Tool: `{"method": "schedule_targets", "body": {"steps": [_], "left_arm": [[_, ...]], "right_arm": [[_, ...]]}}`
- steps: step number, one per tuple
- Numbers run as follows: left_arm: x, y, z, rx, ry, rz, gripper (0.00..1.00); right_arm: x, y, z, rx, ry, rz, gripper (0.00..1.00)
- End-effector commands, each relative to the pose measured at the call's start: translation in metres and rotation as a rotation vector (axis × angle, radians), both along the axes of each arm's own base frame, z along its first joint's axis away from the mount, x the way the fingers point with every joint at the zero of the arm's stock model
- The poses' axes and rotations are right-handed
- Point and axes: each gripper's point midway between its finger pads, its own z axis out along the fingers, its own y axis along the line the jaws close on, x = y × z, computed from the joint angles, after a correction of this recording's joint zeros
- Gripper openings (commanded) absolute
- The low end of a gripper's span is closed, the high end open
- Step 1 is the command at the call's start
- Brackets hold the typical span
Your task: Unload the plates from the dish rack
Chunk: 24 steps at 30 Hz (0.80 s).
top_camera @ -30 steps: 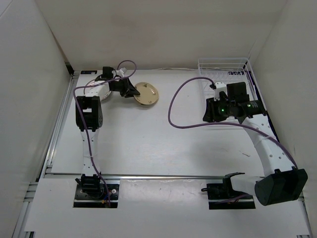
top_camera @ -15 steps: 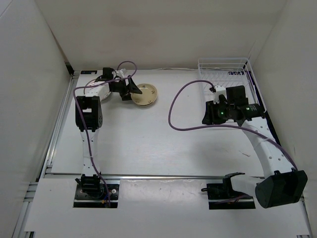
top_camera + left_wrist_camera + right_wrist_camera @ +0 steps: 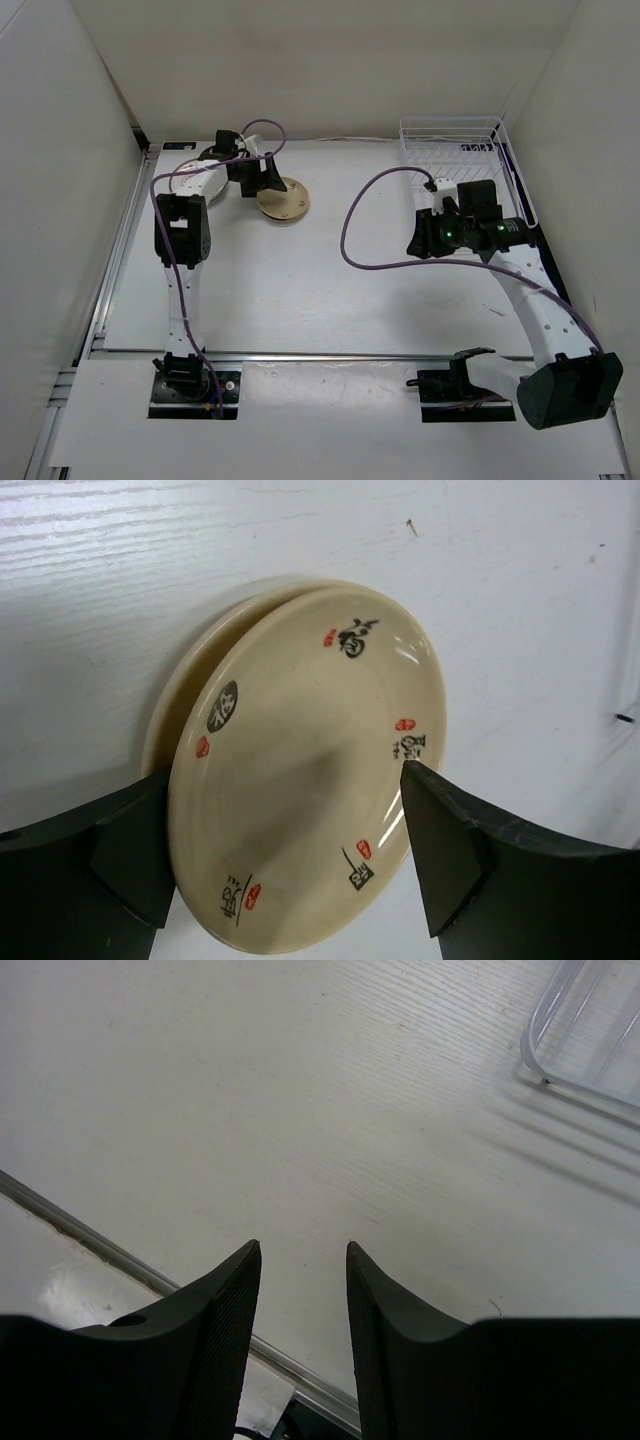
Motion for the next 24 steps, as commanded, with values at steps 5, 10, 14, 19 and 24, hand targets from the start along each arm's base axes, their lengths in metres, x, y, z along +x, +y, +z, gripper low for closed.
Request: {"method": "schedule_targets", "body": {"steps": [5,10,14,19,24], "left_arm": [[0.013,0.01,0.039,0.232,-0.154,0.038,0.95],[0.027,0.015,0.05,0.334,-0.212,0.093,0.98],[0.035,0.031,0.056,0.431,-0.24,0.17,1.0],[0.037,0.037,0.055,0.49,-0.253,0.186,1.0],[0.039,0.031,0.068,0.521,-0.301,0.162,1.0]], "right_arm": [[-0.002,0.004,0.009,0.054,-0.044,-0.001,0.44],[-0.001,0.001,0.01,0.073,-0.037,-0.018,0.44],[-0.001,0.001,0.01,0.073,-0.037,-0.018,0.44],[-0.001,0.001,0.01,0.073,-0.037,-0.018,0.44],[-0.001,0.002,0.009,0.08,-0.036,-0.012,0.44]]}}
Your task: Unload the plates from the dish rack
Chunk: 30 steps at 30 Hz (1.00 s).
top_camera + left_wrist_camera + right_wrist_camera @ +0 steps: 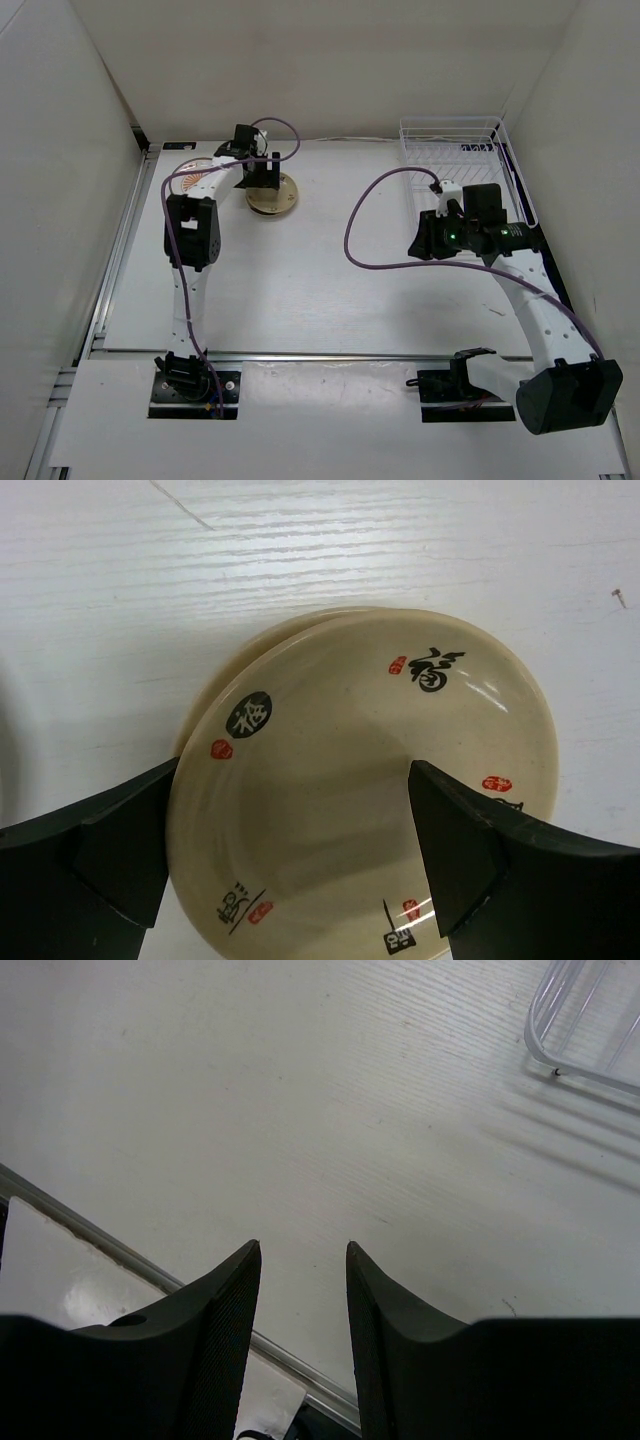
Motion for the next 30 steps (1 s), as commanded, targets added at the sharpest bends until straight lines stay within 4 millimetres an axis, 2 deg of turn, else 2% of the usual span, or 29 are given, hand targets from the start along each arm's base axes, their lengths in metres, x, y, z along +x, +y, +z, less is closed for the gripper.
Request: {"method": "schedule_targets", "body": {"steps": [1,5,9,14,20,23,28,30], "left_arm": [[0.015,-0.001,0.075,0.051,-0.165,-0.013,1.0],[0.015,-0.014,0.088,0.058,-0.198,-0.053,1.0],[0.013,-0.021,0.099,0.091,-0.225,-0.08,1.0],[0.016,-0.013,0.104,0.177,-0.249,-0.041,1.0],[0.016,-0.001,0.085,0.241,-0.22,-0.011,1.0],[0.017,0.003,0.086,0.255,-0.222,0.014,1.0],[0.019,0.014,0.097,0.298,-0.247,0.061,1.0],[0.017,0.017,0.114,0.298,-0.273,0.074,1.0]], "right_arm": [[0.003,0.005,0.01,0.033,-0.042,0.011,0.44],[0.002,0.004,0.012,0.035,-0.051,0.011,0.46],[-0.001,0.004,0.005,0.032,-0.031,0.011,0.46],[0.001,0.004,0.006,0.033,-0.04,0.011,0.46],[0.0,0.004,0.008,0.035,-0.049,0.011,0.46],[-0.001,0.003,0.005,0.044,-0.034,0.002,0.46],[0.001,0.003,0.007,0.058,-0.037,-0.006,0.46],[0.001,0.003,0.007,0.058,-0.037,-0.006,0.46]]}}
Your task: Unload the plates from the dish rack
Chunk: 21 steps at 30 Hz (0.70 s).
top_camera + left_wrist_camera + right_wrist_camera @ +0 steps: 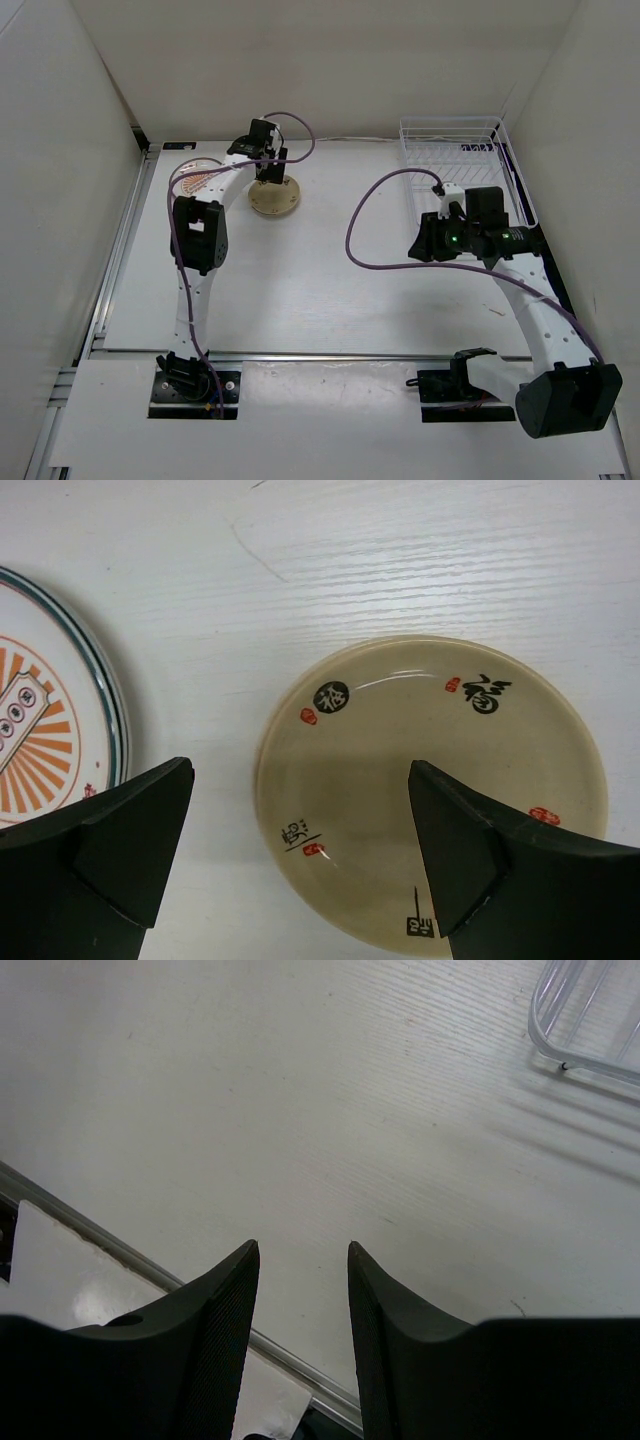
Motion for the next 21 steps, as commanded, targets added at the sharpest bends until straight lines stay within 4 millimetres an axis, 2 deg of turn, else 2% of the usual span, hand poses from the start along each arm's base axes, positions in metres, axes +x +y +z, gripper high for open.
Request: {"method": "schedule_targets", "body": {"steps": [1,2,3,4,5,6,7,8,9,10,11,12,13,14,15,16,17,18,19,20,21], "left_arm": [[0.004,0.012,0.083,0.001,-0.159,0.057,1.0],[0.001,0.013,0.09,-0.002,-0.168,0.058,1.0],[-0.005,0.014,0.105,-0.02,-0.188,0.069,1.0],[-0.009,0.01,0.112,-0.049,-0.195,0.06,1.0],[-0.012,0.015,0.122,-0.067,-0.208,0.07,1.0],[-0.017,0.016,0.126,-0.067,-0.21,0.07,1.0],[-0.025,0.016,0.152,-0.09,-0.25,0.059,1.0],[-0.03,0.022,0.163,-0.106,-0.265,0.058,1.0],[-0.037,0.025,0.166,-0.117,-0.262,0.053,1.0],[-0.048,0.028,0.194,-0.157,-0.306,0.032,1.0],[-0.053,0.042,0.205,-0.162,-0.323,0.051,1.0],[-0.063,0.051,0.203,-0.158,-0.314,0.064,1.0],[-0.078,0.059,0.229,-0.168,-0.363,0.072,1.0],[-0.087,0.075,0.235,-0.156,-0.376,0.092,1.0],[-0.1,0.087,0.224,-0.14,-0.352,0.119,1.0],[-0.118,0.099,0.245,-0.137,-0.398,0.129,1.0],[-0.13,0.111,0.245,-0.133,-0.401,0.152,1.0],[-0.142,0.134,0.245,-0.118,-0.406,0.206,1.0],[-0.158,0.146,0.221,-0.105,-0.356,0.235,1.0],[-0.179,0.158,0.232,-0.105,-0.394,0.261,1.0],[-0.194,0.178,0.226,-0.099,-0.39,0.31,1.0]], "right_arm": [[0.006,0.002,0.013,0.023,-0.051,-0.008,0.46],[0.007,-0.001,0.012,0.011,-0.053,-0.02,0.46],[0.011,-0.004,0.014,-0.006,-0.065,-0.036,0.47],[0.018,-0.017,0.015,-0.049,-0.08,-0.1,0.47],[0.023,-0.022,0.015,-0.075,-0.094,-0.127,0.51],[0.03,-0.034,0.022,-0.097,-0.118,-0.175,0.53],[0.036,-0.042,0.026,-0.111,-0.138,-0.209,0.55],[0.042,-0.049,0.032,-0.118,-0.162,-0.238,0.59],[0.05,-0.063,0.043,-0.131,-0.2,-0.28,0.63],[0.055,-0.069,0.051,-0.128,-0.229,-0.302,0.71],[0.06,-0.077,0.058,-0.137,-0.25,-0.335,0.91],[0.062,-0.089,0.063,-0.131,-0.252,-0.392,0.96],[0.067,-0.095,0.076,-0.133,-0.289,-0.416,1.0],[0.069,-0.098,0.081,-0.132,-0.301,-0.427,1.0],[0.07,-0.102,0.086,-0.141,-0.315,-0.432,1.0],[0.071,-0.103,0.091,-0.147,-0.331,-0.427,1.0],[0.069,-0.104,0.094,-0.156,-0.348,-0.418,1.0],[0.069,-0.105,0.094,-0.18,-0.36,-0.397,1.0],[0.067,-0.105,0.098,-0.187,-0.378,-0.391,1.0],[0.064,-0.106,0.096,-0.195,-0.382,-0.384,1.0],[0.063,-0.106,0.091,-0.208,-0.376,-0.372,1.0]]}}
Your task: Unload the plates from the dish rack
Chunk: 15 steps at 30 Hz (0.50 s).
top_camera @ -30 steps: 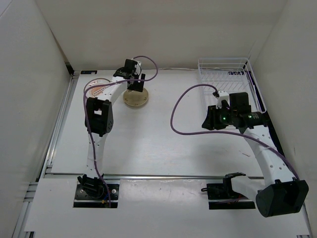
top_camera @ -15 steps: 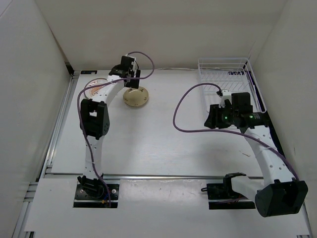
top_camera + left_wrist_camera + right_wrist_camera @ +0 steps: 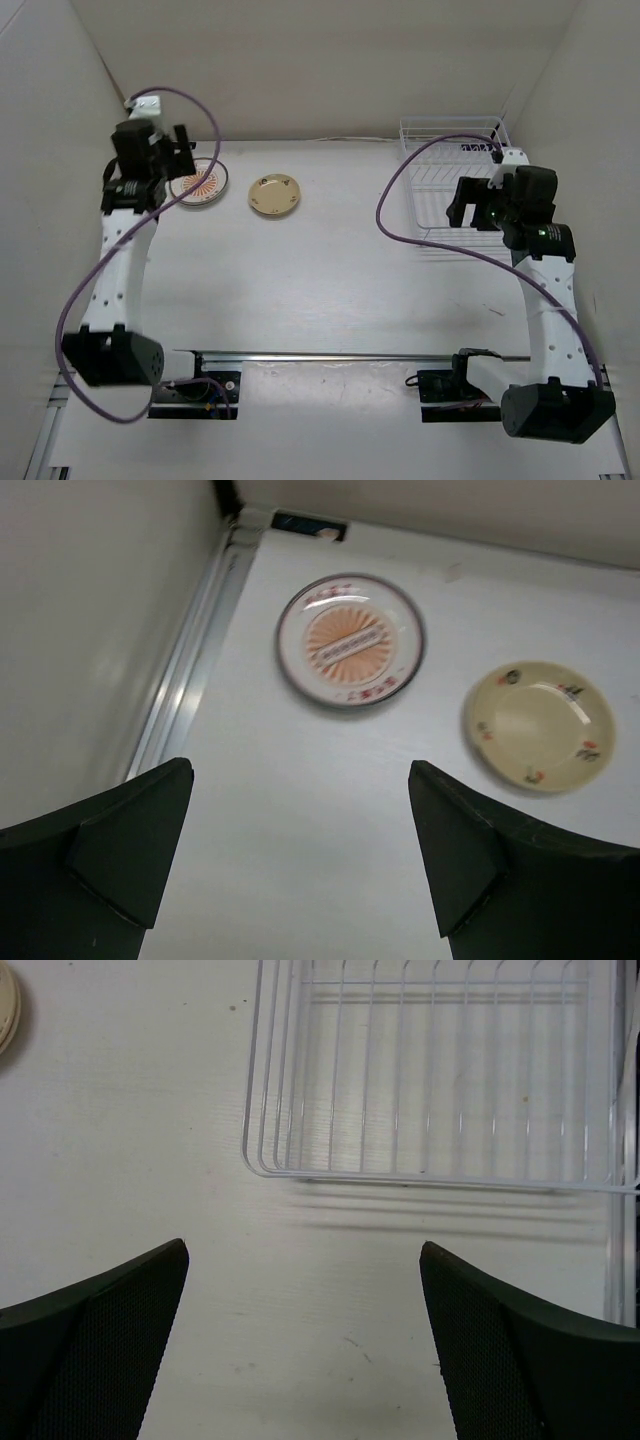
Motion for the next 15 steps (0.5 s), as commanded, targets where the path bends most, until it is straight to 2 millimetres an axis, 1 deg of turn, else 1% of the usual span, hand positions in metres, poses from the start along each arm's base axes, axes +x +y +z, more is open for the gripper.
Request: {"method": "schedule_targets", "body": {"steps": [1,2,3,4,5,6,7,8,9,10,11,12,13,14,15], "left_arm": [[-0.05,0.035,-0.034,-0.014,0.075,0.074,1.0],[-0.068,0.04,-0.066,-0.032,0.136,0.081,1.0],[-0.091,0.047,-0.058,-0.044,0.088,0.099,1.0],[-0.103,0.048,-0.064,-0.051,0.085,0.105,1.0],[-0.118,0.049,-0.088,-0.052,0.126,0.105,1.0],[-0.136,0.049,-0.078,-0.037,0.067,0.105,1.0],[-0.146,0.053,-0.08,-0.026,0.057,0.124,1.0],[-0.156,0.054,-0.093,-0.02,0.069,0.131,1.0],[-0.167,0.054,-0.084,-0.01,0.015,0.141,1.0],[-0.174,0.058,-0.085,0.001,0.005,0.156,1.0],[-0.178,0.057,-0.093,-0.001,0.013,0.156,1.0],[-0.186,0.057,-0.094,0.002,0.002,0.167,1.0],[-0.187,0.055,-0.097,-0.002,0.001,0.159,1.0],[-0.189,0.054,-0.106,-0.015,0.013,0.163,1.0],[-0.192,0.053,-0.109,-0.016,0.018,0.163,1.0]], "right_arm": [[-0.002,-0.003,0.017,-0.085,-0.088,0.055,1.0],[-0.009,0.002,0.007,-0.087,-0.071,0.104,1.0],[-0.012,0.002,-0.005,-0.103,-0.04,0.119,1.0],[-0.018,0.001,-0.009,-0.125,-0.046,0.133,1.0],[-0.023,0.004,-0.018,-0.123,-0.03,0.143,1.0],[-0.029,0.002,-0.037,-0.133,0.01,0.145,1.0],[-0.035,0.001,-0.041,-0.139,0.01,0.138,1.0],[-0.04,-0.001,-0.055,-0.144,0.039,0.129,1.0],[-0.043,-0.001,-0.056,-0.134,0.04,0.122,1.0],[-0.045,-0.003,-0.051,-0.137,0.021,0.102,1.0],[-0.049,-0.003,-0.055,-0.136,0.029,0.102,1.0],[-0.05,-0.002,-0.052,-0.129,0.019,0.095,1.0],[-0.054,-0.001,-0.047,-0.117,0.005,0.085,1.0],[-0.055,-0.001,-0.044,-0.118,-0.007,0.084,1.0],[-0.06,-0.001,-0.042,-0.109,-0.013,0.077,1.0]]}}
